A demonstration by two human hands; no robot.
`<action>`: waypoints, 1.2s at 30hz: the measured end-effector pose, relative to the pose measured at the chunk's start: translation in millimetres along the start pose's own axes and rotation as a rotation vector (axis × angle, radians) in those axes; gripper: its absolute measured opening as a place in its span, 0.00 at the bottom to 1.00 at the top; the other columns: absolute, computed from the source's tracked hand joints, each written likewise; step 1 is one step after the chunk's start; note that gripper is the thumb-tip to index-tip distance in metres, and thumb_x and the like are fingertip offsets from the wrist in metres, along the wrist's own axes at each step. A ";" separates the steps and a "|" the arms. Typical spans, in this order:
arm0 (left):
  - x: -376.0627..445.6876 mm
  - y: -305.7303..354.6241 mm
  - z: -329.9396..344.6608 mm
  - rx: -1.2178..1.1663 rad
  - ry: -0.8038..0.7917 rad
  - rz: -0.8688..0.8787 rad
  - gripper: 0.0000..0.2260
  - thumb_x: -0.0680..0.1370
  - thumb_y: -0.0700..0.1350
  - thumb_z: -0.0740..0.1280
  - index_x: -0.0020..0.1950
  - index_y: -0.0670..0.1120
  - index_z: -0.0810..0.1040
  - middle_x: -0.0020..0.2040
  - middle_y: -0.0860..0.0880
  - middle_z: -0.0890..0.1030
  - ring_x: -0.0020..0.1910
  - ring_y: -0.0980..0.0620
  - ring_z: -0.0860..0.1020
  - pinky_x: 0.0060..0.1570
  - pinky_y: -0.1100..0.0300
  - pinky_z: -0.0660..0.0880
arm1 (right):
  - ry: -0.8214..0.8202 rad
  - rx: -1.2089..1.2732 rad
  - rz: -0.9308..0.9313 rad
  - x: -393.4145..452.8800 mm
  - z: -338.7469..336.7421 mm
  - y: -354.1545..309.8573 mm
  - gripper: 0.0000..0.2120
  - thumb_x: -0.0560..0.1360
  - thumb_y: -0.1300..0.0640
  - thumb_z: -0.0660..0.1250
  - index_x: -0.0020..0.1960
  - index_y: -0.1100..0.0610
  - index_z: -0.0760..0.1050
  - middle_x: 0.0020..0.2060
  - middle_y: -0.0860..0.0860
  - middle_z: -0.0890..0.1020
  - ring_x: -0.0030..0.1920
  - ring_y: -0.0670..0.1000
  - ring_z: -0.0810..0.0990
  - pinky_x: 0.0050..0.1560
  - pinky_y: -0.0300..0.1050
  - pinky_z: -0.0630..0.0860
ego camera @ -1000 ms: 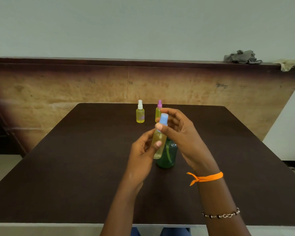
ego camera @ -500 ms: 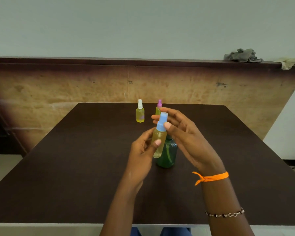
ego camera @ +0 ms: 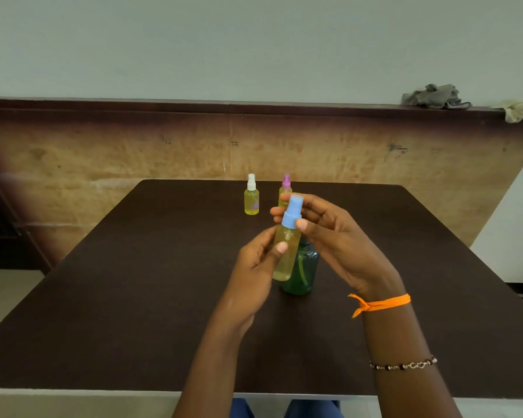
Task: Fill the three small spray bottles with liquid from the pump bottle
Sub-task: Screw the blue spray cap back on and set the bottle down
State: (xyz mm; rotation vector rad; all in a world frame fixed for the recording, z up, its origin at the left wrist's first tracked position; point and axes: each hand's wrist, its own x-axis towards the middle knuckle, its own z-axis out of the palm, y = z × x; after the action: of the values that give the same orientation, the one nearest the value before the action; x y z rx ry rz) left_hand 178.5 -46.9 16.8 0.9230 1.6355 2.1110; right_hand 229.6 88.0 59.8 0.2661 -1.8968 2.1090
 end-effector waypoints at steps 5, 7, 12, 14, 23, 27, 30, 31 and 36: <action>-1.4 6.0 -7.0 -0.212 -0.155 -0.200 0.12 0.76 0.49 0.63 0.53 0.46 0.80 0.45 0.49 0.84 0.45 0.54 0.82 0.51 0.61 0.77 | -0.079 0.102 0.060 -1.3 -7.7 -1.5 0.19 0.69 0.57 0.69 0.59 0.59 0.76 0.48 0.56 0.83 0.51 0.51 0.82 0.47 0.40 0.78; -0.2 5.6 -8.2 -0.287 -0.191 -0.248 0.11 0.76 0.47 0.64 0.51 0.43 0.82 0.45 0.45 0.84 0.44 0.52 0.82 0.52 0.57 0.78 | -0.126 0.146 0.066 -2.1 -9.4 1.2 0.18 0.68 0.54 0.71 0.57 0.58 0.79 0.47 0.55 0.84 0.49 0.50 0.82 0.43 0.39 0.78; 1.7 4.7 -5.9 -0.256 -0.216 -0.265 0.11 0.72 0.42 0.67 0.53 0.43 0.80 0.46 0.46 0.84 0.46 0.51 0.82 0.52 0.57 0.78 | -0.078 0.149 0.074 -4.0 -10.6 9.9 0.21 0.65 0.50 0.75 0.53 0.59 0.78 0.43 0.53 0.83 0.45 0.49 0.82 0.38 0.37 0.77; 2.2 5.9 -2.4 -0.184 -0.189 -0.218 0.13 0.70 0.43 0.67 0.54 0.45 0.80 0.48 0.48 0.84 0.50 0.52 0.82 0.54 0.58 0.77 | -0.050 0.122 0.063 -4.7 -11.9 12.8 0.22 0.64 0.47 0.76 0.53 0.57 0.79 0.43 0.52 0.83 0.44 0.48 0.81 0.43 0.39 0.78; 7.4 0.2 1.9 0.036 -0.053 -0.079 0.12 0.75 0.33 0.66 0.55 0.45 0.79 0.50 0.49 0.84 0.51 0.56 0.82 0.50 0.64 0.77 | 0.133 -0.042 -0.019 -5.4 -1.5 17.9 0.10 0.70 0.59 0.69 0.52 0.58 0.79 0.40 0.50 0.84 0.44 0.45 0.81 0.47 0.37 0.78; 7.7 -2.5 2.7 0.077 -0.001 -0.041 0.13 0.75 0.32 0.66 0.57 0.43 0.79 0.47 0.53 0.83 0.48 0.60 0.82 0.46 0.68 0.76 | 0.223 -0.060 -0.056 -3.3 9.2 21.1 0.08 0.71 0.65 0.66 0.50 0.59 0.78 0.38 0.47 0.84 0.43 0.42 0.82 0.45 0.35 0.78; 5.9 -8.0 0.9 0.093 0.036 -0.026 0.14 0.74 0.32 0.66 0.57 0.45 0.79 0.44 0.55 0.84 0.48 0.59 0.82 0.46 0.67 0.76 | 0.258 -0.099 -0.065 -2.8 15.1 26.4 0.08 0.72 0.67 0.66 0.48 0.57 0.79 0.37 0.46 0.84 0.43 0.42 0.82 0.48 0.37 0.78; 4.9 -9.1 0.1 0.087 0.044 -0.029 0.15 0.74 0.32 0.66 0.57 0.46 0.79 0.44 0.55 0.84 0.48 0.59 0.82 0.47 0.66 0.76 | 0.264 -0.110 -0.068 -2.7 16.7 27.3 0.08 0.73 0.67 0.66 0.48 0.57 0.79 0.37 0.47 0.84 0.43 0.43 0.82 0.48 0.37 0.78; 1.6 -10.6 -7.9 0.100 0.084 -0.019 0.16 0.74 0.32 0.67 0.54 0.51 0.79 0.47 0.53 0.84 0.49 0.56 0.82 0.48 0.63 0.78 | 0.222 -0.215 -0.102 -1.3 25.5 36.7 0.11 0.75 0.67 0.64 0.52 0.54 0.78 0.44 0.50 0.83 0.48 0.43 0.82 0.50 0.37 0.77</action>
State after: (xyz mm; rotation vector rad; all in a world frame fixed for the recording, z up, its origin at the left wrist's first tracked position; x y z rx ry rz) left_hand 170.7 -48.7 6.2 0.8555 1.7983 2.0980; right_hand 217.1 59.3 27.9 0.0762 -1.9130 1.7711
